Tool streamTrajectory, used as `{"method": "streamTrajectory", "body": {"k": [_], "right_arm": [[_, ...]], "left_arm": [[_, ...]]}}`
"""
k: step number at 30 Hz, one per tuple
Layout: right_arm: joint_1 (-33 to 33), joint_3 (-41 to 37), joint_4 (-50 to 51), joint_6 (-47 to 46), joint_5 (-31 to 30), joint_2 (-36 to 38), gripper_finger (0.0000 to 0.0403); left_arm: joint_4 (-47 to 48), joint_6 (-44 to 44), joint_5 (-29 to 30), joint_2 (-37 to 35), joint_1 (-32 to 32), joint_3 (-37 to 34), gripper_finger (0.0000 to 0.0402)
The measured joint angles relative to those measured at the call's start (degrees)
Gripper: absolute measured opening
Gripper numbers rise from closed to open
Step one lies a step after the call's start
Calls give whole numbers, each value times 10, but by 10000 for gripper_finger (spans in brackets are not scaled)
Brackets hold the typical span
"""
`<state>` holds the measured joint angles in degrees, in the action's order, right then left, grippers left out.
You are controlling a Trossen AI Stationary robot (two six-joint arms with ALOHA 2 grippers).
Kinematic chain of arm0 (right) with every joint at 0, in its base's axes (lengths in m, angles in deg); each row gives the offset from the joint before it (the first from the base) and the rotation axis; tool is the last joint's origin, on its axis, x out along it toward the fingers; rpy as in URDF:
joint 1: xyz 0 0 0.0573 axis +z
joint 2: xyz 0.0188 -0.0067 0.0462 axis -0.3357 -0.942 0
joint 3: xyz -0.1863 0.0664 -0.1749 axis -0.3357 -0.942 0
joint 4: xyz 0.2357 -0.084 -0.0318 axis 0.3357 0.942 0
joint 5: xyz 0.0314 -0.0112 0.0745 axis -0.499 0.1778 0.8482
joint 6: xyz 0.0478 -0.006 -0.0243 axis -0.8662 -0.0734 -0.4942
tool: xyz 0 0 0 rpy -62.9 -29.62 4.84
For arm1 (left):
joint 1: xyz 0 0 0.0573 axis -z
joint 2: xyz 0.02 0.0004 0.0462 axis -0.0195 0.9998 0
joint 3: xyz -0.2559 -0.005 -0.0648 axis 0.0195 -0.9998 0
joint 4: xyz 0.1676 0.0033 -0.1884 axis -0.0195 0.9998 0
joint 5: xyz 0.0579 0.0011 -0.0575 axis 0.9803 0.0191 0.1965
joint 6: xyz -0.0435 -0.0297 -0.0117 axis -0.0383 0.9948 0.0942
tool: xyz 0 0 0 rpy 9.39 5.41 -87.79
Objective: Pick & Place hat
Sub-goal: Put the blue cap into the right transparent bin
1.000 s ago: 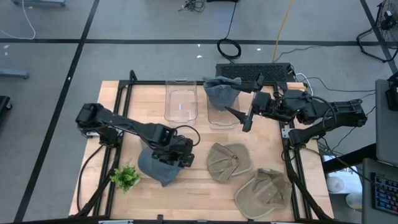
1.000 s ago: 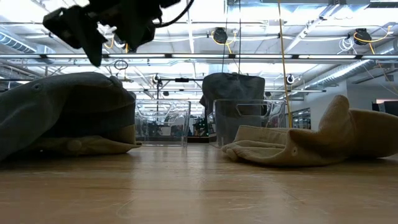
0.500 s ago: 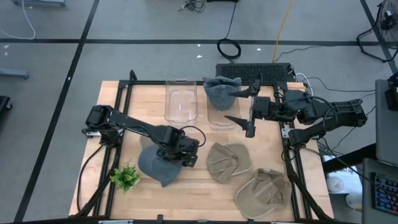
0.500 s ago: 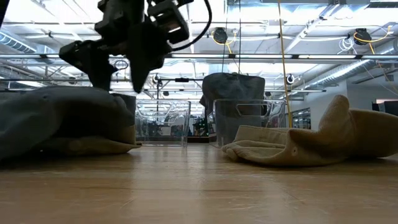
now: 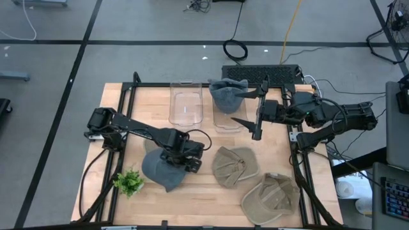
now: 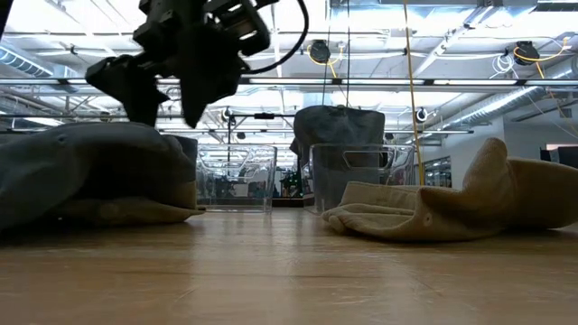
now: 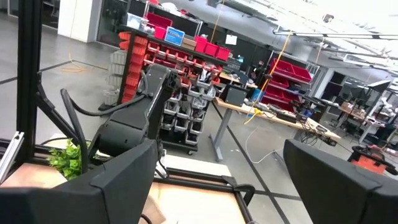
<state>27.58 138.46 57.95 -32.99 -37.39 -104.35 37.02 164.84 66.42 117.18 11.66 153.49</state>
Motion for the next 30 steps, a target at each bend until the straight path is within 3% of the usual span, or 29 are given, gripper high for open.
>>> {"method": "streamTrajectory", "body": {"k": [23, 26, 30], "right_arm": [[0, 0, 0, 30, 0, 28, 338], [0, 0, -1, 35, -1, 34, 338], [0, 0, -5, 50, -3, 40, 338]], "left_arm": [[37, -21, 0, 5, 20, -6, 256], [52, -11, 1, 5, 17, -7, 232], [53, -16, 1, 5, 12, -7, 148]]}}
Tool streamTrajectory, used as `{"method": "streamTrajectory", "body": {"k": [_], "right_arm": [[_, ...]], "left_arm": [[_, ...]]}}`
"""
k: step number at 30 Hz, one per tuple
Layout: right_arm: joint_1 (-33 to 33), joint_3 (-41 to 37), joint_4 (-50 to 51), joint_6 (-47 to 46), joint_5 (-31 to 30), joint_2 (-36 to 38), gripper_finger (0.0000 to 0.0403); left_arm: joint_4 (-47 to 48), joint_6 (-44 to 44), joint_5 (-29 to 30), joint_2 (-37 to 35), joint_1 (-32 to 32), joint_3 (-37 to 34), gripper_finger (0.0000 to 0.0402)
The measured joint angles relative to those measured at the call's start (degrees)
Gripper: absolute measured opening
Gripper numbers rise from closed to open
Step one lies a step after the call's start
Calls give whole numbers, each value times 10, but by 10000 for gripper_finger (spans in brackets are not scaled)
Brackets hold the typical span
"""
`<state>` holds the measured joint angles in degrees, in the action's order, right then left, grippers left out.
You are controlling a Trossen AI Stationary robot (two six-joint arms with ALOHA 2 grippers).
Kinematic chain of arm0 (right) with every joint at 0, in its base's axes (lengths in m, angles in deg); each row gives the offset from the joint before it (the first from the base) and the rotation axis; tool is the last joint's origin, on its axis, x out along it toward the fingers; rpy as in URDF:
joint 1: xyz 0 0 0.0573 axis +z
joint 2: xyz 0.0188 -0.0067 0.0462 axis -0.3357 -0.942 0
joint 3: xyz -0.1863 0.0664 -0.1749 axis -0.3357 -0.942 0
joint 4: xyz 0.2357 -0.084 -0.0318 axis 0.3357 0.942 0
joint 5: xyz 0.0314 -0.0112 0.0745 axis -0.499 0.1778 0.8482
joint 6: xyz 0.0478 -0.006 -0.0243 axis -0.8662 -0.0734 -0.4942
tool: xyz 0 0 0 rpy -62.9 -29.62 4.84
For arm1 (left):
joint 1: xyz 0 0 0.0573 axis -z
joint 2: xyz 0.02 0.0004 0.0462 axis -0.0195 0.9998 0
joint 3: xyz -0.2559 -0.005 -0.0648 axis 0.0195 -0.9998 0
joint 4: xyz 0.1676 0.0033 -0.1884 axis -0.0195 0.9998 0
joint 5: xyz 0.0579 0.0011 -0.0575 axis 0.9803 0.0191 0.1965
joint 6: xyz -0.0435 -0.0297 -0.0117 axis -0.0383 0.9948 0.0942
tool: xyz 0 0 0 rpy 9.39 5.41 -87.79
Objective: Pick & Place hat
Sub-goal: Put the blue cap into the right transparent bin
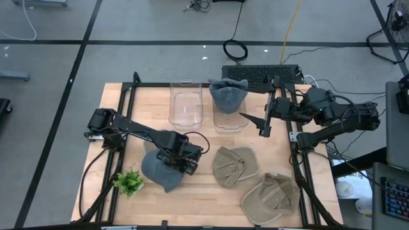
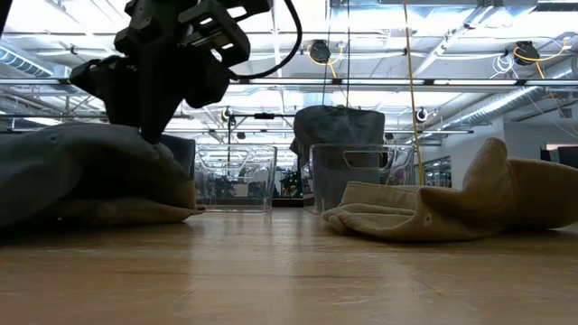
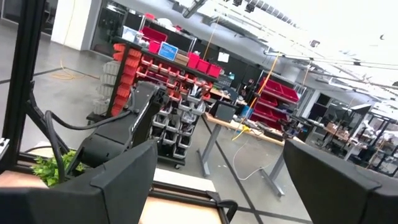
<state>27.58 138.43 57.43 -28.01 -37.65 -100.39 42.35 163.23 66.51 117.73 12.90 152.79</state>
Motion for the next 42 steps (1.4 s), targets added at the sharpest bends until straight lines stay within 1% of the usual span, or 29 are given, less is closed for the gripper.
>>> {"method": "streamTrajectory", "body": {"k": [4, 5, 6, 12, 15, 18, 20, 23, 28, 31, 33, 35, 39, 42], "right_arm": [[0, 0, 0, 1, -1, 2, 338], [0, 0, 0, 1, -1, 1, 338], [0, 0, 0, 1, -1, 1, 338], [0, 0, 0, 1, -1, 1, 338], [0, 0, 0, 7, -1, 1, 338], [0, 0, 0, 16, -1, 1, 338], [0, 0, 1, 16, -1, 1, 338], [0, 0, 1, 10, -1, 1, 338], [0, 0, 1, -3, -1, 1, 338], [0, 0, 1, -7, -1, 1, 338], [0, 0, 1, -38, -1, 1, 338], [0, 0, 2, -93, -1, 1, 338], [-1, 0, 7, -230, -13, 1, 338], [0, 0, 6, -338, -13, 0, 338]], "left_arm": [[1, -17, 0, 0, -7, 0, 40], [0, -22, -1, 0, -9, 0, 22], [0, -27, -1, 0, -11, 0, 14], [2, -62, -24, 0, -26, 1, 6], [32, -90, -12, -3, -29, 25, 5], [79, -119, 5, -5, -31, 73, 4], [119, -145, 15, -5, -33, 116, 3], [154, -173, 24, -6, -35, 180, 2], [228, -204, 36, -5, -35, 283, 2], [287, -217, 59, -5, -35, 337, 1], [311, -224, 79, -5, -35, 373, 1], [312, -236, 98, -11, -36, 397, 1], [310, -254, 153, -26, -40, 433, 1], [310, -273, 204, -42, -44, 438, 1]]}}
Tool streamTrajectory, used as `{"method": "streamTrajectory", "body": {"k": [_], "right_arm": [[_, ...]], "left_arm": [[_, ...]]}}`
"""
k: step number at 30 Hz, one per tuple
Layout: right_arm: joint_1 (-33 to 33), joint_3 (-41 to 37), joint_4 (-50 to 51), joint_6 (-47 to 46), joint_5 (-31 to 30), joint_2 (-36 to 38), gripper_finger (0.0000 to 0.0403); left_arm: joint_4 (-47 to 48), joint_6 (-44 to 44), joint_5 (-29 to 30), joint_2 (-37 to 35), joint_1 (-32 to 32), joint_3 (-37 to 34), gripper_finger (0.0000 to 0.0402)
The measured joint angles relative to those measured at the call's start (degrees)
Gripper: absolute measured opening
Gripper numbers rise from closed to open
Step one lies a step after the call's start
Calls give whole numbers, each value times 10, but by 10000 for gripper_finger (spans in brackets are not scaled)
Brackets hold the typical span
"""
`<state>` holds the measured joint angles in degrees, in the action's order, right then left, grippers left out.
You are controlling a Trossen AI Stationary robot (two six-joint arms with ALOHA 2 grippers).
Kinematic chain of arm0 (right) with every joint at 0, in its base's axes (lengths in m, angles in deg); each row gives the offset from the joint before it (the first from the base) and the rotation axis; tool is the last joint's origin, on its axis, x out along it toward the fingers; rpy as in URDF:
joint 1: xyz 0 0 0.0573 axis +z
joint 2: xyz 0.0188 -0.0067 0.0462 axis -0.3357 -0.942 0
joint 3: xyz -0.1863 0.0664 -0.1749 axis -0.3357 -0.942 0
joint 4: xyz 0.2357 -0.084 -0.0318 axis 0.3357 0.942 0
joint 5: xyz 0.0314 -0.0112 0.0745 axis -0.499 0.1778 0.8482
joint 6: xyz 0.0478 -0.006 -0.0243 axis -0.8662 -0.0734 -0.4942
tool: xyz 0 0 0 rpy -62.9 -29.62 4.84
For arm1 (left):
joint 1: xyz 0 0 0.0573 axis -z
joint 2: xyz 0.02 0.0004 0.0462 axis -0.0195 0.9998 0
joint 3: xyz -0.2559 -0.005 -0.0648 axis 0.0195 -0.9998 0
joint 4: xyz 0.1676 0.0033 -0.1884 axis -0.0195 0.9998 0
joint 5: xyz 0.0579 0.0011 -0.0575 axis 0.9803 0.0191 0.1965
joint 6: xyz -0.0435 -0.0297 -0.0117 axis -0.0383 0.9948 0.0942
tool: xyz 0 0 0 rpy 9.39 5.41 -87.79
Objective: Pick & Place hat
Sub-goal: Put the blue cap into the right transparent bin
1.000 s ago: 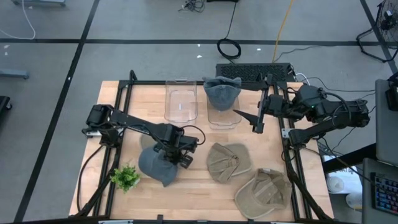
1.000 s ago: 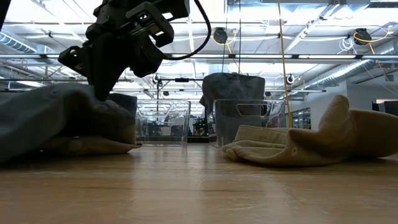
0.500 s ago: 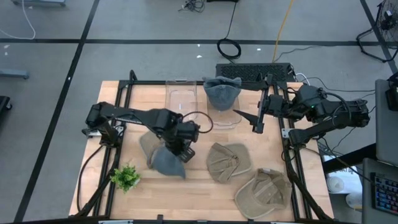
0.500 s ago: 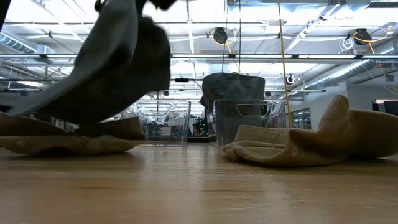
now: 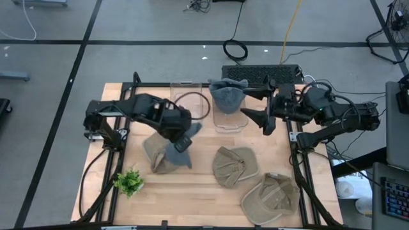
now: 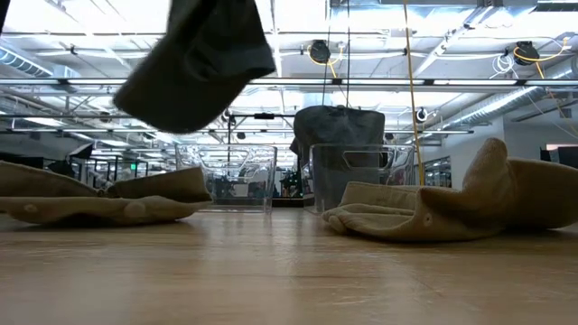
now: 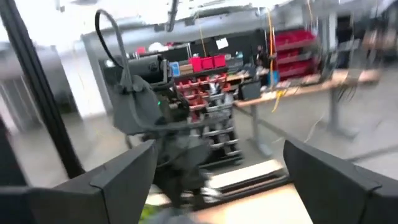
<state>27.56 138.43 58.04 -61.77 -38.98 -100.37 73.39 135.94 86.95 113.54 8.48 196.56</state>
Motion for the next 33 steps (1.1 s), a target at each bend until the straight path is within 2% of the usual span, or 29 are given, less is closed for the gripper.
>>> {"method": "streamTrajectory", "body": {"k": [3, 12, 18, 22, 26, 33], "right_arm": [[0, 0, -2, -71, 0, -3, 338], [0, 0, -9, -178, 0, -25, 338], [0, 0, -79, -232, 1, -75, 338], [-2, 0, -117, -268, -3, -101, 338], [-11, 0, -111, -299, -19, -118, 338], [-28, 0, -107, -345, -31, -123, 338]], "left_arm": [[0, -16, 44, -19, -9, 2, 0], [-5, -49, 185, -63, -22, 2, 0], [-45, -108, 283, -68, -22, 2, 0], [-97, -165, 310, -68, -21, 2, 0], [-150, -205, 337, -68, -21, 2, 0], [-241, -267, 341, -68, -20, 2, 0]]}}
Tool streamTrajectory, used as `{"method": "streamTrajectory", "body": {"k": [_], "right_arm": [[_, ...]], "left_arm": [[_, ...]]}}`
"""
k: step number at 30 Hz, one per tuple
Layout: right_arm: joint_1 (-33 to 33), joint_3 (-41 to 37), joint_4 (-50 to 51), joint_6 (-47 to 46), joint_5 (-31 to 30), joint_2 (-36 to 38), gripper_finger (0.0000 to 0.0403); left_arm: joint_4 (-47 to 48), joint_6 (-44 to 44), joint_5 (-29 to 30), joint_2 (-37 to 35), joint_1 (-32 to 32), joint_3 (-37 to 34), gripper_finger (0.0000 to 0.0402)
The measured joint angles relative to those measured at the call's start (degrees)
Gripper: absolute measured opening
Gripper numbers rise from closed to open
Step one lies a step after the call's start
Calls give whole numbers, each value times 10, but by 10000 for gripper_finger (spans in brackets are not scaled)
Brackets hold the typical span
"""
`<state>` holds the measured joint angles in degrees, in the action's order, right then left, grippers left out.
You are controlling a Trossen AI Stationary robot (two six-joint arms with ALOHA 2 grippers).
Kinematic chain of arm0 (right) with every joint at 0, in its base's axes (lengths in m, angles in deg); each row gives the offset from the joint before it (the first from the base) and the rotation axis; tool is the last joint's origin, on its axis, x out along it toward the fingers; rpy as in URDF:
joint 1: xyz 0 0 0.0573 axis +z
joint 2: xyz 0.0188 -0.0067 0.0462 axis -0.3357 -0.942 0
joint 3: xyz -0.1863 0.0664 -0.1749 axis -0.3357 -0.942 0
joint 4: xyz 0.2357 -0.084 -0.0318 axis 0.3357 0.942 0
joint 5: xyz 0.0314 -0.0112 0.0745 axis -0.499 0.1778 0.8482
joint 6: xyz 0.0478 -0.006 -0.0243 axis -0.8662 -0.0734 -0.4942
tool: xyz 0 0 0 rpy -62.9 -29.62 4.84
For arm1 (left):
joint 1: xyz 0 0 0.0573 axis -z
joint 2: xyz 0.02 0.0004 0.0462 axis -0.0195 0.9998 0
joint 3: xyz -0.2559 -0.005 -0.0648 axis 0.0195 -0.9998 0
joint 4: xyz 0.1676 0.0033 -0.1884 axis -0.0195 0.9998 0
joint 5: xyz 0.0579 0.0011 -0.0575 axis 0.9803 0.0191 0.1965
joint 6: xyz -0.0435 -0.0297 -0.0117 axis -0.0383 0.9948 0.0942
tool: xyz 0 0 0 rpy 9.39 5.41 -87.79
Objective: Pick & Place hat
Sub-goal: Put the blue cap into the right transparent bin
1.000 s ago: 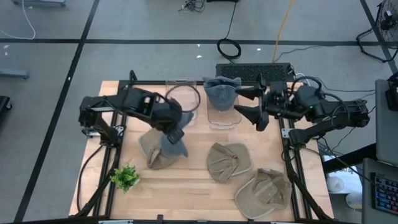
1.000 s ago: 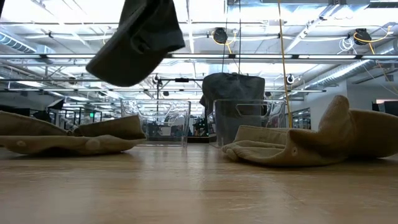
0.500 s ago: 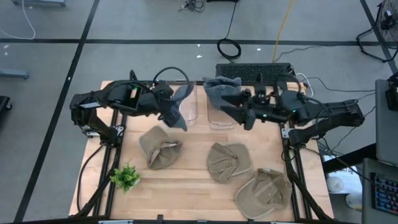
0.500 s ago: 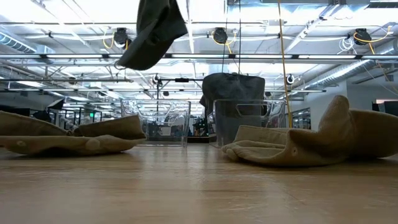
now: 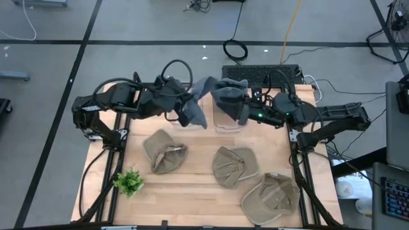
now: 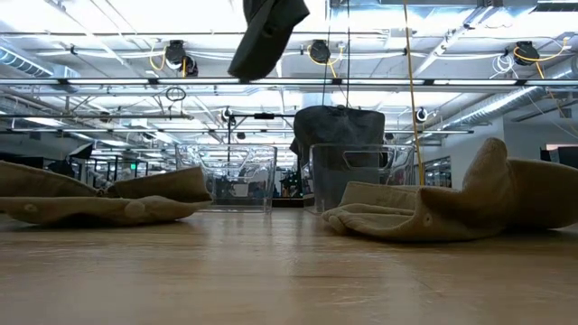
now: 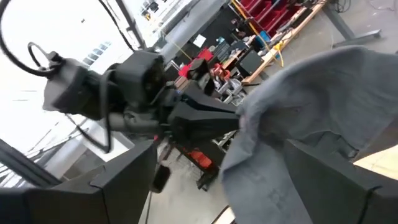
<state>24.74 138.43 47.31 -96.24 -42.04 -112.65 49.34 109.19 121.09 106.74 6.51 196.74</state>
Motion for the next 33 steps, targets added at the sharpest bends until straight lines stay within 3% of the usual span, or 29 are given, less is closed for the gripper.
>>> {"method": "streamTrajectory", "body": {"k": [10, 26, 33], "right_arm": [[-6, 0, 3, -33, 12, 0, 338], [-6, 0, 68, -58, 48, 0, 338], [-6, 0, 72, -51, 47, 0, 305]], "left_arm": [[-109, -60, 22, 14, 7, 1, 0], [-162, -61, 10, 66, 17, -1, 0], [-165, -61, 0, 82, 29, -1, 0]]}}
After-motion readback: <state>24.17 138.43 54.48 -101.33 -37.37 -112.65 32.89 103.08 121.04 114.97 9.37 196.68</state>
